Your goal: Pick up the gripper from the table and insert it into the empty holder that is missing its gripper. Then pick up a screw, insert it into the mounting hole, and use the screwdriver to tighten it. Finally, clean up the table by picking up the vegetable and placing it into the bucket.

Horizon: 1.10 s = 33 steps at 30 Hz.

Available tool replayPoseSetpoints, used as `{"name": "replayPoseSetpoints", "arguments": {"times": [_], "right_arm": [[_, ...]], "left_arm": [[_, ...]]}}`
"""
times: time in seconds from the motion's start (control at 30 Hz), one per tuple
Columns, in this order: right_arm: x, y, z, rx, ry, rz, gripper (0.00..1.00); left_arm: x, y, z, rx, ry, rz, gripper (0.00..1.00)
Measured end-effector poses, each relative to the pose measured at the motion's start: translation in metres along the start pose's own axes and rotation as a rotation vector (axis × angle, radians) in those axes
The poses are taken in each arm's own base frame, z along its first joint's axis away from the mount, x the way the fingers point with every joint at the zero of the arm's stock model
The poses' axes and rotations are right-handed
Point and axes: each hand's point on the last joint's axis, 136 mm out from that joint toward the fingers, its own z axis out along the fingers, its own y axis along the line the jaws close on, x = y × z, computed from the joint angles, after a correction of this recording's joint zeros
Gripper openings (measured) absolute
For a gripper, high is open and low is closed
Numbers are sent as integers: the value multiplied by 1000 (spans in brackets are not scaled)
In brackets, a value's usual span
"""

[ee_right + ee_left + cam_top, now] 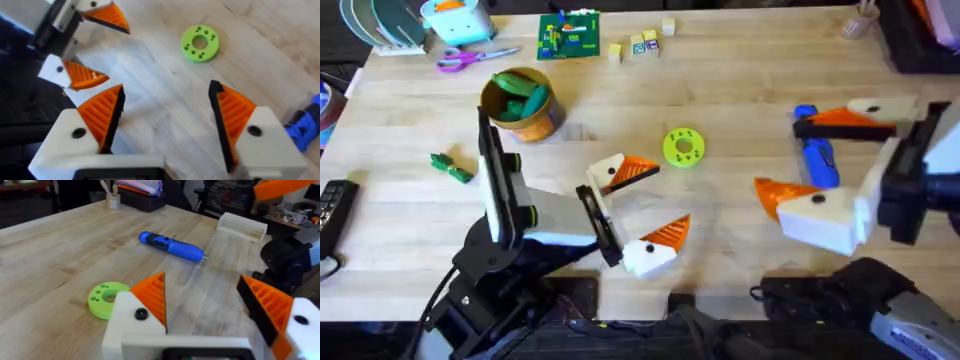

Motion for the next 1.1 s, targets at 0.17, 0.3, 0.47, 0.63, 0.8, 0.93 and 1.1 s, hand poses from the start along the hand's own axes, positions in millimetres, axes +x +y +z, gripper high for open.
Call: {"name": "replayPoseSetpoints", "arguments": {"times": [0.17, 0.3, 0.47, 0.63, 0.8, 0.93, 1.1], "right_arm": [[4, 24, 2, -142, -16, -7, 994], [5, 40, 1, -237, -23, -28, 994], [14, 49, 0, -293, 3, -37, 994], [15, 52, 0, -309, 3, -49, 994], [15, 51, 0, -308, 2, -50, 994], [16, 44, 3, -272, 16, -54, 994], [20, -2, 25, -90, 107, 5, 994]], "left_arm": [[0, 0, 0, 0, 0, 0, 744], [0, 0, 0, -1, 0, 2, 186], [0, 1, 0, -5, -1, 7, 14], [0, 3, 0, -17, -2, 7, 13], [-1, 5, 0, -29, -4, 7, 12], [-1, 5, 0, -29, -4, 7, 12], [-1, 5, 0, -29, -4, 7, 12]]}}
